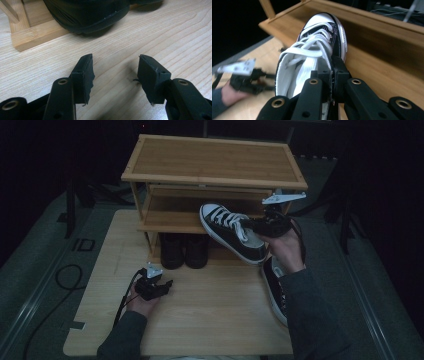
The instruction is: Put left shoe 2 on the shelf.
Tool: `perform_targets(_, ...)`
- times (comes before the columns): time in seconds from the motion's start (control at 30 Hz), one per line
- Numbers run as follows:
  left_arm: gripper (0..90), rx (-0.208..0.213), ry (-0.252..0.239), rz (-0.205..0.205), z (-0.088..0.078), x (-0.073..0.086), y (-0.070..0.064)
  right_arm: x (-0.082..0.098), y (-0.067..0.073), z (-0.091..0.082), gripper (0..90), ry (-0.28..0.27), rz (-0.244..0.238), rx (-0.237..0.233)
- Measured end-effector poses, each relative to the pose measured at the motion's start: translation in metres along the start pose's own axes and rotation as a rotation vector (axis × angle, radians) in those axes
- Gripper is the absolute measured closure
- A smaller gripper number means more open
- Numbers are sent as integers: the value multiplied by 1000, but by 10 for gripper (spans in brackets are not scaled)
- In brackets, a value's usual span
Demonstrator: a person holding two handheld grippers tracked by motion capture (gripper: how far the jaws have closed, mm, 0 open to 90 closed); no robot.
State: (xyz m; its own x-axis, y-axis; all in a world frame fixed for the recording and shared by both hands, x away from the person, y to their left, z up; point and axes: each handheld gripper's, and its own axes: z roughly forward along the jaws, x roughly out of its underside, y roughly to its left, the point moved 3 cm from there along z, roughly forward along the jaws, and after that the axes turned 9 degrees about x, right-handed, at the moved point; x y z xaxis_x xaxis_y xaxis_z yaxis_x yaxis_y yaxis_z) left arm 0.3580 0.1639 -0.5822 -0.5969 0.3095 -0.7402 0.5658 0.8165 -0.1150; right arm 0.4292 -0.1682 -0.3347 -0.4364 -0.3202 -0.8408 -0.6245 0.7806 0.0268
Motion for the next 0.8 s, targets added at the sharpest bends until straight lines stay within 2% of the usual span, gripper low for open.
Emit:
perform_targets(0.3,469,0,0,0,0,0,0,-6,-2,24,874,-29,98,95)
perform_targets(0.57,468,0,1,1,0,0,0,3,-11,36,875,-52,221,133)
perform_targets(0.67,468,0,0,1,0,0,0,3,-11,37,874,-54,245,147)
perform_targets(0.8,468,0,0,1,0,0,0,3,-12,38,841,-27,230,161)
